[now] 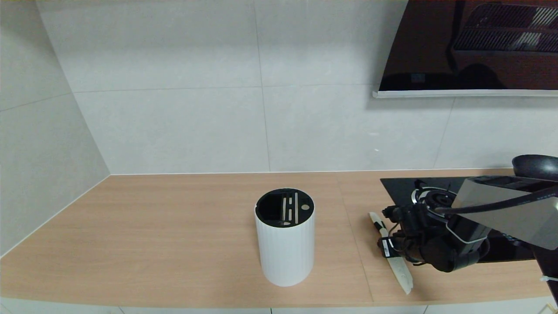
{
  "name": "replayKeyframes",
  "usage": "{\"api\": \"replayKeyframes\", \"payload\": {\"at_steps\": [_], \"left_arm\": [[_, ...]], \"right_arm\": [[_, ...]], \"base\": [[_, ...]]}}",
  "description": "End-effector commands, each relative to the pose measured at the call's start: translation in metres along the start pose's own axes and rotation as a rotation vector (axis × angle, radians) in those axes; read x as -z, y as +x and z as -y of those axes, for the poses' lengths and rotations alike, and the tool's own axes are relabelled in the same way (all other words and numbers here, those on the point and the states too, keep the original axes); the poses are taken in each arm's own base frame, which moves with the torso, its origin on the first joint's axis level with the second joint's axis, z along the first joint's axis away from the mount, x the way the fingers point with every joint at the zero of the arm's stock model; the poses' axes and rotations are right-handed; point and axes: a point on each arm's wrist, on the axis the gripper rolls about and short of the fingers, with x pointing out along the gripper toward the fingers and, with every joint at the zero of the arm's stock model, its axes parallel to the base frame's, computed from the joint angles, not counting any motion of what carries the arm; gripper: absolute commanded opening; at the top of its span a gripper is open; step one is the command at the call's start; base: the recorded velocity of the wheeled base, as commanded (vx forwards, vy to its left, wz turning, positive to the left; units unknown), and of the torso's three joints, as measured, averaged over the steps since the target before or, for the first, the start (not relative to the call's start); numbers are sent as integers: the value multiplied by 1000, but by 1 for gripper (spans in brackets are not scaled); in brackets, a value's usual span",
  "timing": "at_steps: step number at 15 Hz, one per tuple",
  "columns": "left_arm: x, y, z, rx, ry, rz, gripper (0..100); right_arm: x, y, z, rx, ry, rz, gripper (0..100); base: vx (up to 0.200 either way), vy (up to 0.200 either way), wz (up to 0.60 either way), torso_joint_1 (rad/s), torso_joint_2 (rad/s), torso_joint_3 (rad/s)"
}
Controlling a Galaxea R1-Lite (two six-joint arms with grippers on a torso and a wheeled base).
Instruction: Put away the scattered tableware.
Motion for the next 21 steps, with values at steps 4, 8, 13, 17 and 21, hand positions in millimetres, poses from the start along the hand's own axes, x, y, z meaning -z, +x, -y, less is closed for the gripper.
{"api": "replayKeyframes", "payload": {"at_steps": [4,8,13,17,21], "left_arm": [[0,0,0,0,0,1,100],[0,0,0,0,0,1,100],[0,0,0,0,3,1,100],[0,0,0,2,11,1,100],[-2,1,1,31,10,-6,100]], "right_arm": [[-36,-46,-2,-9,7,95,0],[-70,-120,-12,-64,58,161,0],[-74,-169,-21,-113,24,248,0],[-77,-192,-38,-164,-3,301,0],[-89,-216,-45,-203,-10,381,0]], "base": [[0,0,0,0,0,0],[0,0,0,0,0,0],[0,0,0,0,0,0],[0,0,0,0,0,0],[0,0,0,0,0,0]]}}
